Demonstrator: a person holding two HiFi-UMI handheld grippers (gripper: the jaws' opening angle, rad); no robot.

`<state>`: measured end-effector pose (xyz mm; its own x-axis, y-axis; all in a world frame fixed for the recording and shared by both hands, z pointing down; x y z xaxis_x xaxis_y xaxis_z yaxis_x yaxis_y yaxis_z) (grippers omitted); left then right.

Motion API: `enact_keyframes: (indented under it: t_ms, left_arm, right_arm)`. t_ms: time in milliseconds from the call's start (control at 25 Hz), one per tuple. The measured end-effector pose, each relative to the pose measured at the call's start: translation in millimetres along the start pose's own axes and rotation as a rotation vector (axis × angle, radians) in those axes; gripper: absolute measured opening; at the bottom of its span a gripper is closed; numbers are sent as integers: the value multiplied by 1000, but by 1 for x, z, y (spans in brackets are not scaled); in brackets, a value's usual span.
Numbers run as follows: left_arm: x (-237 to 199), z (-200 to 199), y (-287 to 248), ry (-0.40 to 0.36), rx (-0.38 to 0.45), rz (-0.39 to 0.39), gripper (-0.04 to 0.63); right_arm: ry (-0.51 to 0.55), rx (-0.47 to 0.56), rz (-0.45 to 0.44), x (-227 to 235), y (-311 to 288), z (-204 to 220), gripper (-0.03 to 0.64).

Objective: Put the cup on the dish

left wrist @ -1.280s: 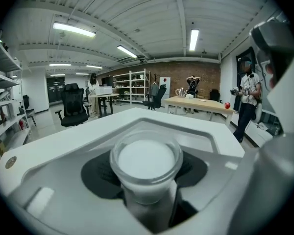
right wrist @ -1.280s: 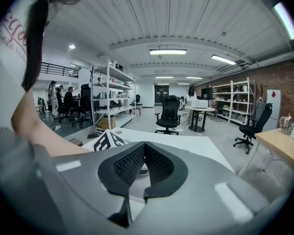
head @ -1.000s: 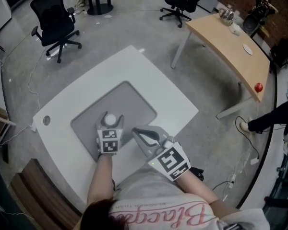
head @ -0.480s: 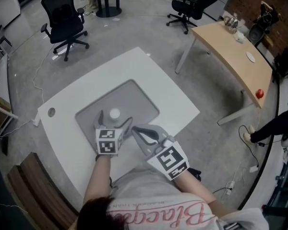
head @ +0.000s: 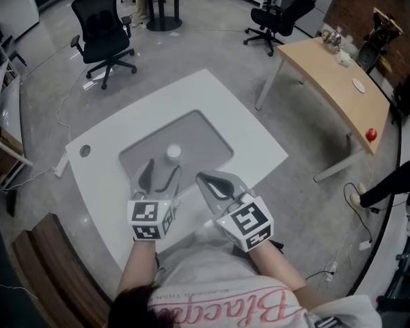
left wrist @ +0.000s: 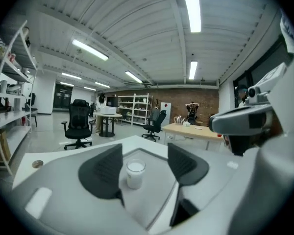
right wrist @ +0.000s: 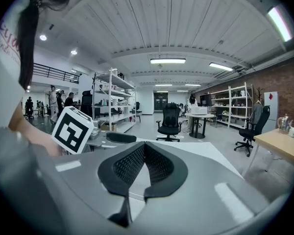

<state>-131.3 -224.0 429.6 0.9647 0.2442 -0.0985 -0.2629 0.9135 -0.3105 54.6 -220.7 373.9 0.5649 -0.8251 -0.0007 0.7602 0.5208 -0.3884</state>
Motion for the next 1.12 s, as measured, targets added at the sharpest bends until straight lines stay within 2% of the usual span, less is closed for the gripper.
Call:
enact_keyframes:
  t_ms: [200,240,640,920,1120]
  left_arm:
    - [6,-2,40,-12,94,-54,24]
    - [6,-1,47,-6,107,-53,0]
    - [18,-4,117,-37,189,26,0]
    - [29,13,141,-50,154,82,0]
    - [40,12,156,-47,169,110,0]
  right_arm:
    - [14,36,2,-22,7,0,2]
    - [16,42,5,-27,9,0,2]
    - [32,49,67,-84,31,8,1]
    - [29,69,154,-114,54,13,0]
    - [12,63,181,-126,69,20,0]
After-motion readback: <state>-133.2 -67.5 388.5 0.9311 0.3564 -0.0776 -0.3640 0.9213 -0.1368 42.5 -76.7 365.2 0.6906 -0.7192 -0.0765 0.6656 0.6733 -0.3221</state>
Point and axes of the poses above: the fingertips, and each gripper's own axes: y backward along the fingers, x to its right, z out of its underside, the point moved 10 cm from there along y, backward along the fingers, and after that the axes turned 5 degrees about -x, right-handed, at the moved point
